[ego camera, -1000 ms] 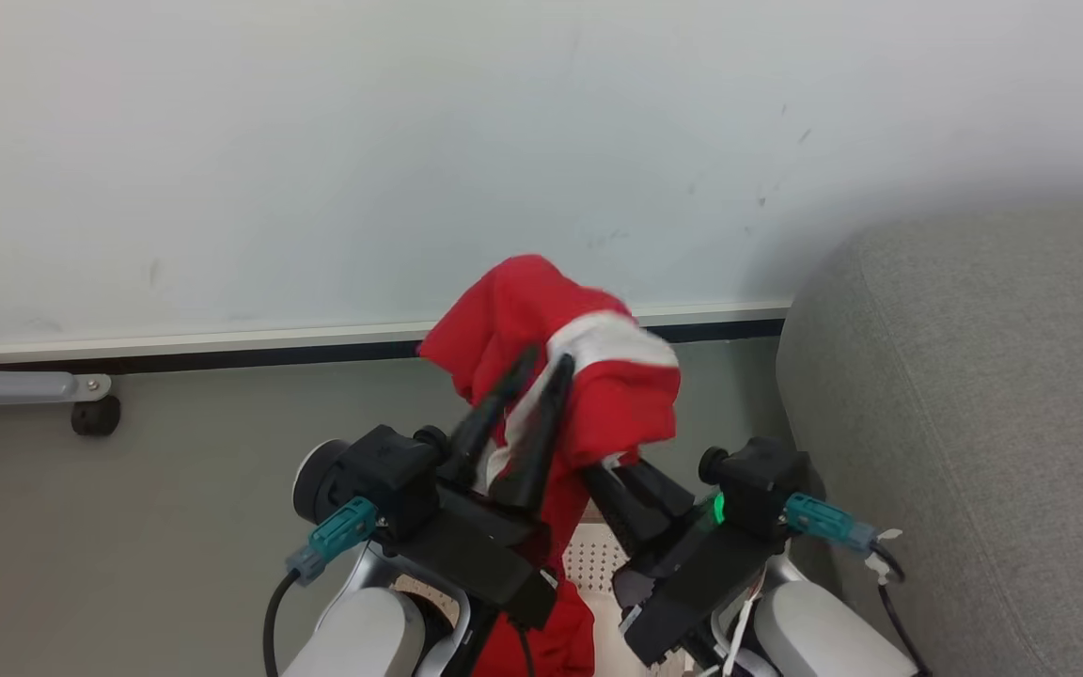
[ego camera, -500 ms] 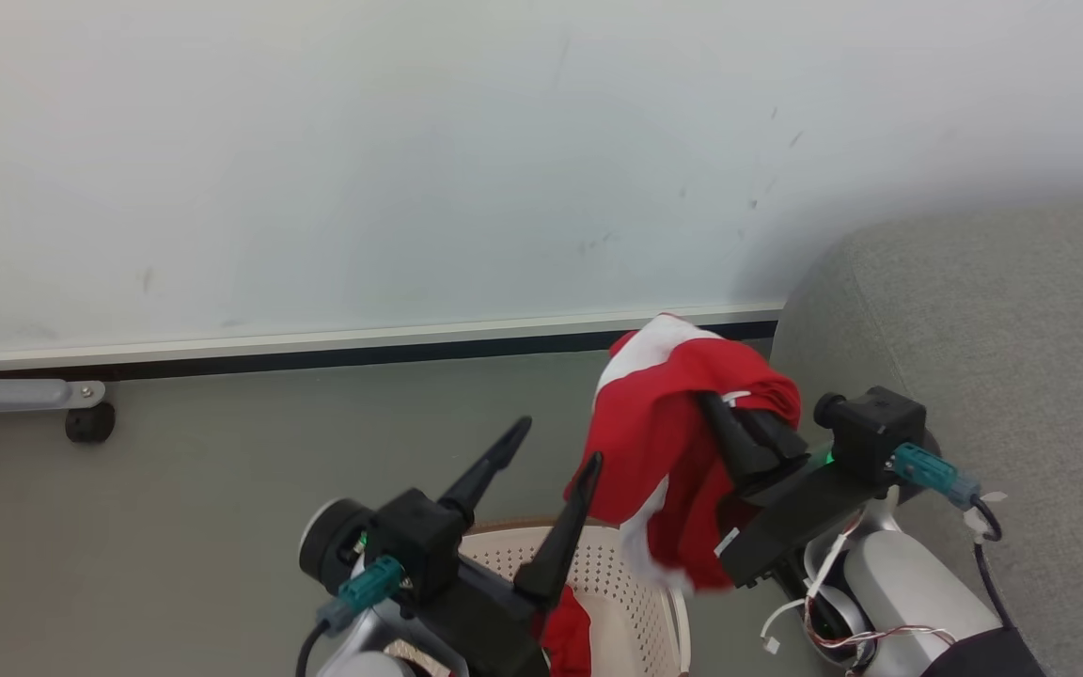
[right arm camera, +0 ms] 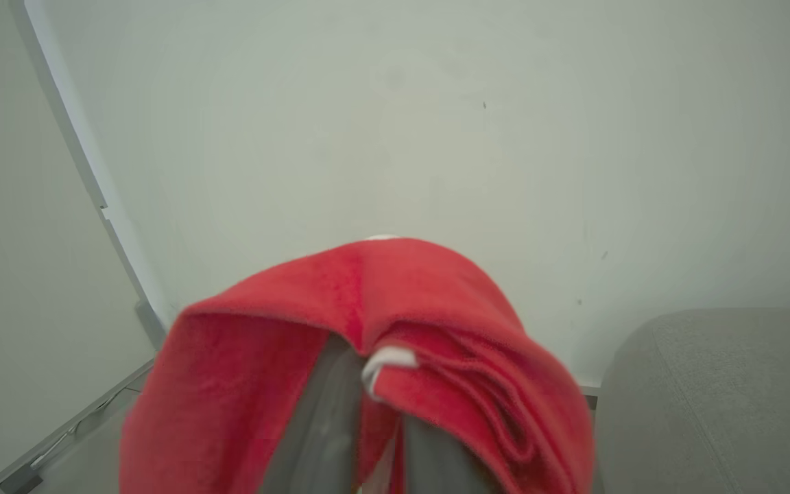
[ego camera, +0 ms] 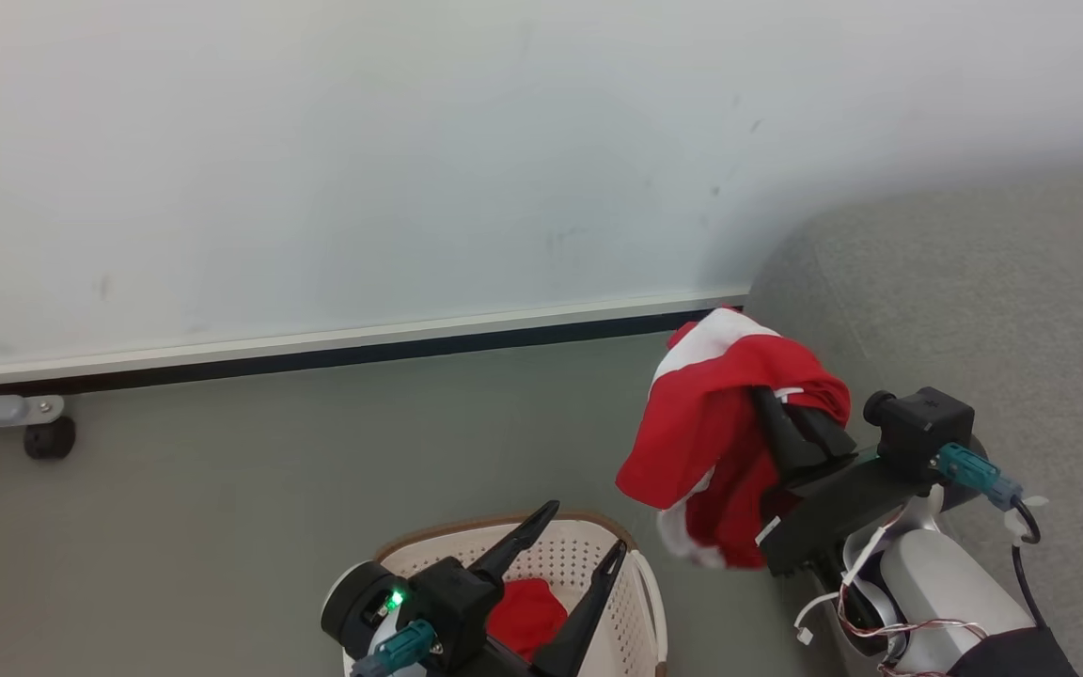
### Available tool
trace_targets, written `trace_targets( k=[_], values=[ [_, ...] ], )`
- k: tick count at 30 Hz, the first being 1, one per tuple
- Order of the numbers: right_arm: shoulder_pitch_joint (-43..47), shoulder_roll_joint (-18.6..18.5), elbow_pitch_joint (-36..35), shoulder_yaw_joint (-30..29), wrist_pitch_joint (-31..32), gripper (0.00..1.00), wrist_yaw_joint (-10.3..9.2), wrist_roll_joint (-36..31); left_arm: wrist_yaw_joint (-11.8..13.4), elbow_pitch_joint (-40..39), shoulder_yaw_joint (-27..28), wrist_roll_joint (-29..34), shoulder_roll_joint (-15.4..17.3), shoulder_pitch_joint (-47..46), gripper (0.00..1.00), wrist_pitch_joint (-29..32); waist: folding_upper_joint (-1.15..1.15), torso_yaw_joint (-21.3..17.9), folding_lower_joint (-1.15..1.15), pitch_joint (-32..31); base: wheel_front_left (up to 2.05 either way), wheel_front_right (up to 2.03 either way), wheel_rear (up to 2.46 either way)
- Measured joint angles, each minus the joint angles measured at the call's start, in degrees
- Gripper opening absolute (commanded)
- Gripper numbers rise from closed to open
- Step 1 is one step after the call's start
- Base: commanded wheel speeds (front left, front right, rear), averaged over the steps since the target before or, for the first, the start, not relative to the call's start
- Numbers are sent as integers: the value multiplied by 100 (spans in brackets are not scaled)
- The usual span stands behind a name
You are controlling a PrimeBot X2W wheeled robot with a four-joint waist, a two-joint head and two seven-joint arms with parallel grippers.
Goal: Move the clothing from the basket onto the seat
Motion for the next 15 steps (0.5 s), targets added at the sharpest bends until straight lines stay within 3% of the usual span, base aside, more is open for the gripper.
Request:
trace_targets(
  k=[15],
  values=[
    [49, -129, 46, -364, -118, 0, -160, 148, -5, -333, -94, 127, 196, 38, 100, 144, 0, -764, 0, 257, 0, 0, 0]
  ],
)
